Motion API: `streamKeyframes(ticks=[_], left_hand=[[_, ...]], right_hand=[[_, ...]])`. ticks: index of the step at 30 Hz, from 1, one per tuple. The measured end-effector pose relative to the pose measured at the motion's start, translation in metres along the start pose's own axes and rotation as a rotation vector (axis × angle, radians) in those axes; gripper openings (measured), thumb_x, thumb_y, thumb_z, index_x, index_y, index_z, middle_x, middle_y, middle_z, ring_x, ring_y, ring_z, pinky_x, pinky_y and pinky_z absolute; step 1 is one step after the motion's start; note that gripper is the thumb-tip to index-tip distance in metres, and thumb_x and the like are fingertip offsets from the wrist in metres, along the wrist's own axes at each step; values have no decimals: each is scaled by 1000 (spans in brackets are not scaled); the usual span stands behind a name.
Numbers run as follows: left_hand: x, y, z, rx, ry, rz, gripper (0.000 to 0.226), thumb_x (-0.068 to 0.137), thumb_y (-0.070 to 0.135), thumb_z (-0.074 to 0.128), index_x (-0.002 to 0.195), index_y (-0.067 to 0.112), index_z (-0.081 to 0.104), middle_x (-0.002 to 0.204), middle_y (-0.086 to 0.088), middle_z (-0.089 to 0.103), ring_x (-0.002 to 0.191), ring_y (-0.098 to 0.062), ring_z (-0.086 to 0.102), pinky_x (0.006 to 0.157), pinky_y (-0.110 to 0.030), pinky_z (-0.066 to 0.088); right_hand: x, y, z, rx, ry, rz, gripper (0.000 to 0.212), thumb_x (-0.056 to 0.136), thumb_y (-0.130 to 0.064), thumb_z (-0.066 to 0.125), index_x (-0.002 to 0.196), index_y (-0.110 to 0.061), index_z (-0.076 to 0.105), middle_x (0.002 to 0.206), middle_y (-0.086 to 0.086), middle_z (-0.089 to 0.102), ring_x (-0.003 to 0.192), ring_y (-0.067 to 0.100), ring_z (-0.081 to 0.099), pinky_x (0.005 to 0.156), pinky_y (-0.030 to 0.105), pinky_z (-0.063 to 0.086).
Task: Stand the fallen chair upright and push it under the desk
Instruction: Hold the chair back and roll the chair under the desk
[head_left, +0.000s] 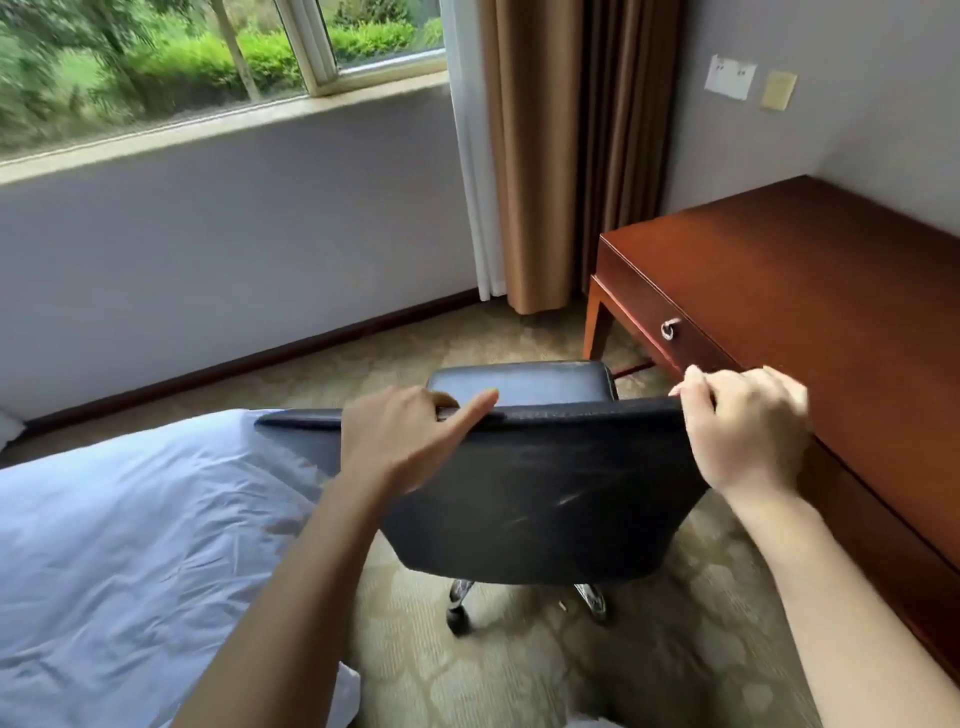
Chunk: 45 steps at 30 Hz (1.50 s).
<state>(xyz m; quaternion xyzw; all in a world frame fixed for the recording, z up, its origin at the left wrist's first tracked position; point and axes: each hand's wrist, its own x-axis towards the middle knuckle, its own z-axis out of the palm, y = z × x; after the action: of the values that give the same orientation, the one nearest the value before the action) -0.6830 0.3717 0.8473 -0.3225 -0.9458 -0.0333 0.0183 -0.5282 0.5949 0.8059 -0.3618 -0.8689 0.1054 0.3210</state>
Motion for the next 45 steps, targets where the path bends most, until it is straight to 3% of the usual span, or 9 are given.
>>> streamKeyframes(ticks=[4,8,17,20,26,29,32,37,45], left_hand=[[7,1,4,-35,53,-74,72,75,77,17,100,39,72,84,1,73,87,-21,63,58,-30,29],[3,6,1,-24,66,-79,67,77,72,19,101,39,72,83,1,73,87,-17,62,55,-30,25],[7,15,3,-168,175,-78,64,71,59,29,116,30,65,126,12,62,114,-11,55,91,-28,36],[11,30,-1,-202,78,26,63,77,59,27,120,29,61,132,11,57,119,-12,51,93,-30,35],[11,31,1,-149,-52,27,56,88,61,28,109,27,67,107,3,69,98,-17,56,58,-32,32],[4,28,4,-108,-59,54,52,86,60,22,78,21,57,89,0,71,79,-17,53,53,-30,32],[-2,26,7,-101,-49,65,43,86,56,22,72,26,49,80,-2,71,68,-17,49,51,-31,30],[-14,16,4,-94,-53,104,61,91,50,24,71,7,63,62,-3,56,61,-19,44,49,-31,22],[-19,-17,1,-83,-44,171,45,90,50,25,71,25,57,68,-1,56,64,-18,43,52,-30,27]], right_hand=[[12,-7,-4,0,-102,31,41,85,-31,41,65,-15,73,63,15,68,64,34,53,78,38,40],[37,-27,-12,146,-326,-143,18,89,-29,56,82,-23,71,77,6,71,69,31,55,66,30,38],[56,-71,3,229,-499,-313,21,89,-40,56,96,-24,69,88,-5,71,81,13,65,75,31,54],[52,-69,-1,241,-582,-309,26,86,-45,59,98,-25,70,88,-7,71,80,9,64,76,30,54],[50,-68,2,270,-903,-173,34,83,-56,55,102,-31,66,92,-6,66,81,8,60,79,28,51],[45,-67,3,193,-1060,-130,39,83,-62,51,108,-35,64,108,-7,64,99,10,57,96,33,44],[38,-72,-3,174,-1140,-125,38,87,-56,50,117,-35,61,127,-10,58,118,10,50,105,30,33],[21,-82,-11,161,-1176,-110,37,90,-54,47,121,-37,59,133,-11,54,124,10,45,108,30,27],[-7,-109,-12,221,-1076,-95,37,92,-51,45,122,-34,59,130,-11,55,117,6,46,97,23,28]])
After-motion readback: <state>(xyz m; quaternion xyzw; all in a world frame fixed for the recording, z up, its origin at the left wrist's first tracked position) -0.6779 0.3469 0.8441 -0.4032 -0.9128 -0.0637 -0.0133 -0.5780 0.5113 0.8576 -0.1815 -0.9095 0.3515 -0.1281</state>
